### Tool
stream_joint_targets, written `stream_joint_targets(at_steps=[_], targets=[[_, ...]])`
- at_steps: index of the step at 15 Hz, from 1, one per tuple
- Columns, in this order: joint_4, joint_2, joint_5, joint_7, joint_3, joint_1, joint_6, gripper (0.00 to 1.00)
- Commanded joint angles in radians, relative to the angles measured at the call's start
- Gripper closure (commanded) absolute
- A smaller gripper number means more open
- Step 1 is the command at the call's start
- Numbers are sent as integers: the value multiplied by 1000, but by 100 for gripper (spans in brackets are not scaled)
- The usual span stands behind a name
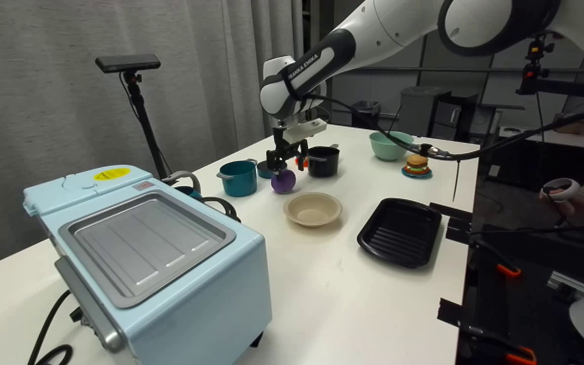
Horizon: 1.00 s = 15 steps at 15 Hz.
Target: Place the purple plush toy in the white bowl
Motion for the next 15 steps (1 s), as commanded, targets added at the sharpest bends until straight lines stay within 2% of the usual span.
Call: stream_joint_targets(at_steps=[1,4,6,9,11,12,15], targets=[[131,84,-10,9,3,-4,-25,34],[180,116,4,15,19,-1,-35,60],[190,119,10,14,27,-1,-41,72],[162,66,20,9,36,-5,-63,93],[107,-9,22,5,35,-3,-84,98],[76,-55,22,5,35,-2,-103,95],[-9,-186,24,-6,38,0,-127,96]])
